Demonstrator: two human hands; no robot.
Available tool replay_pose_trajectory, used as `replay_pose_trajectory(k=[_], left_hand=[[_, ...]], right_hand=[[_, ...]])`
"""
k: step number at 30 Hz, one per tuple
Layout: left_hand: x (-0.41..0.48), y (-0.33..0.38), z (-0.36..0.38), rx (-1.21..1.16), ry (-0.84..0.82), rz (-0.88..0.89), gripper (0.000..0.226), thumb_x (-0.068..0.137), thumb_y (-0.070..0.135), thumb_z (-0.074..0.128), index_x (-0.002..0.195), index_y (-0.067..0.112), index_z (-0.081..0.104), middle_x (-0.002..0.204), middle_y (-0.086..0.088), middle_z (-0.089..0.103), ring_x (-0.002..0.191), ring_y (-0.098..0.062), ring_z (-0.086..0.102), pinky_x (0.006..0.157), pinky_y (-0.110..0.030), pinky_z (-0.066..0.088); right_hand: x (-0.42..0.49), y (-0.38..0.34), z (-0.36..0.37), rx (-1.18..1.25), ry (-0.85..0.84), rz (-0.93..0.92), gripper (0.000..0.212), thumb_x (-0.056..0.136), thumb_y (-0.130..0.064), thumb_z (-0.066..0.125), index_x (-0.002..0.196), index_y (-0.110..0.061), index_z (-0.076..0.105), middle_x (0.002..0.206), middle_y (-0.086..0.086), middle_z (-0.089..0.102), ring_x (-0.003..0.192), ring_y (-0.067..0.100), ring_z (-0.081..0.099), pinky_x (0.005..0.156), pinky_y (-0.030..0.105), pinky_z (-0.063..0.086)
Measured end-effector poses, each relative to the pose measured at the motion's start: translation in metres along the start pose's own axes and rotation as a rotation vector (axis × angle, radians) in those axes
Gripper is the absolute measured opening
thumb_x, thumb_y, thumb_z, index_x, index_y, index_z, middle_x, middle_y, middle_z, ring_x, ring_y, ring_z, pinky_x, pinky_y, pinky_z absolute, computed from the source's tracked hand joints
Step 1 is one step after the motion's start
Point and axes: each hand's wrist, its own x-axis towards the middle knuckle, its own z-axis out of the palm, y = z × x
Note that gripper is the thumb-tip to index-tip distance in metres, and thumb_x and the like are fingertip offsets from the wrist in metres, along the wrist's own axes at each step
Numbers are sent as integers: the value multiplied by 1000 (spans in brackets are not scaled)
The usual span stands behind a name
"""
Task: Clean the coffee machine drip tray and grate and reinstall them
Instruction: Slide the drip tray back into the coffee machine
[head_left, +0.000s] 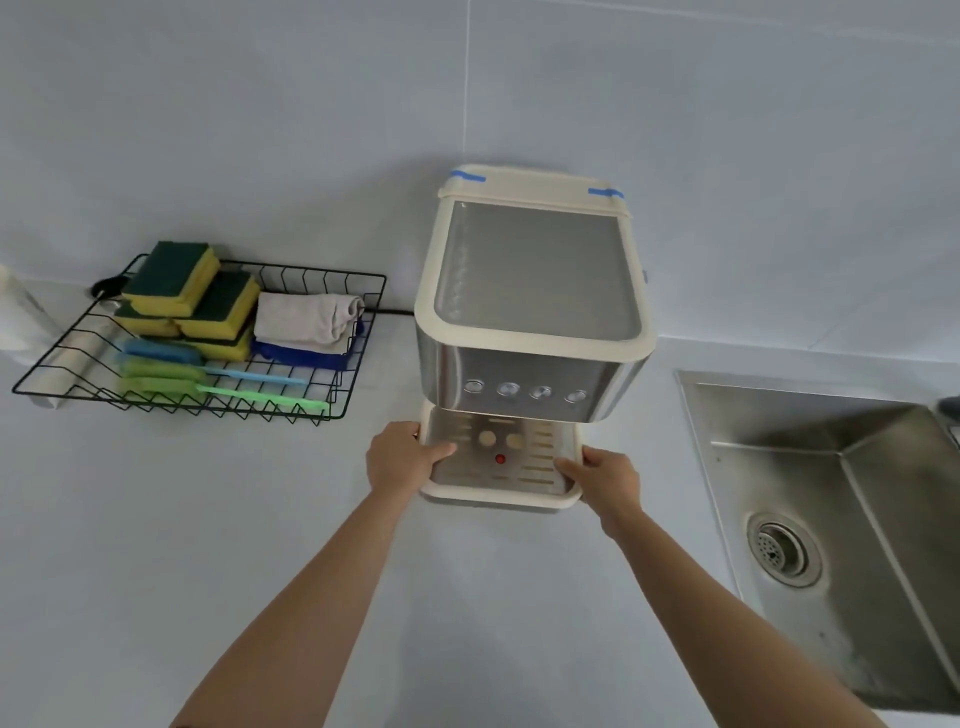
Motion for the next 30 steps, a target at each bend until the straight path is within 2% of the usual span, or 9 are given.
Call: replay_pose_trajectory(k=[2, 6, 11, 19, 22, 25, 28, 30], left_hand=[[8, 0, 1, 2, -15, -4, 34, 70, 38, 73, 74, 6, 62, 87, -13, 71, 87, -31, 64, 64, -27, 38], [17, 3, 6, 18, -38, -18, 36, 71, 39, 72, 75, 5, 61, 93, -14, 70, 89, -32, 64, 65, -28, 39], [20, 3, 14, 23, -65, -44, 38, 73, 36, 72, 86, 1, 67, 95, -14, 70, 91, -31, 64, 67, -29, 41], [20, 6, 17, 44, -73, -56, 42, 73, 38, 71, 93, 0, 67, 97, -14, 70, 93, -30, 64, 71, -31, 45], [23, 9, 17, 30, -85, -53, 43, 73, 37, 71, 91, -2, 66, 98, -16, 70, 93, -31, 64, 76, -34, 49], [23, 15, 15, 26, -80, -58, 35, 76, 34, 70, 77, 2, 58, 102, -17, 68, 99, -32, 63, 77, -33, 47], [22, 22, 13, 11, -73, -84, 37, 78, 31, 69, 92, -1, 58, 110, -19, 63, 108, -33, 58, 84, -33, 46], [22, 24, 13, 0, -81, -96, 32, 77, 31, 70, 77, 5, 52, 105, -20, 62, 108, -33, 58, 82, -32, 45]], right_hand=[[5, -3, 4, -4, 8, 13, 20, 79, -14, 65, 95, -5, 71, 91, 16, 71, 88, 31, 66, 85, 47, 53], [15, -4, 5, -22, 1, 31, 22, 80, -13, 64, 99, -5, 70, 89, 13, 70, 79, 23, 62, 87, 43, 54], [22, -1, 5, -46, -18, 53, 22, 81, -13, 64, 100, -6, 71, 89, 14, 70, 78, 21, 61, 88, 44, 53], [31, 3, 9, -80, -45, 78, 25, 81, -14, 64, 104, -6, 70, 84, 10, 67, 79, 22, 62, 87, 43, 54], [36, 3, 10, -74, -43, 77, 24, 81, -15, 65, 103, -6, 70, 83, 8, 66, 80, 23, 62, 86, 44, 54], [42, 1, 10, -72, -34, 70, 23, 81, -15, 65, 101, -5, 70, 83, 8, 66, 80, 22, 62, 86, 43, 54], [48, 1, 12, -68, -30, 79, 21, 81, -15, 65, 97, -2, 70, 91, 15, 70, 80, 22, 61, 86, 44, 54], [50, 1, 13, -65, -23, 93, 21, 80, -14, 66, 95, 1, 69, 97, 20, 70, 77, 22, 60, 86, 45, 54]])
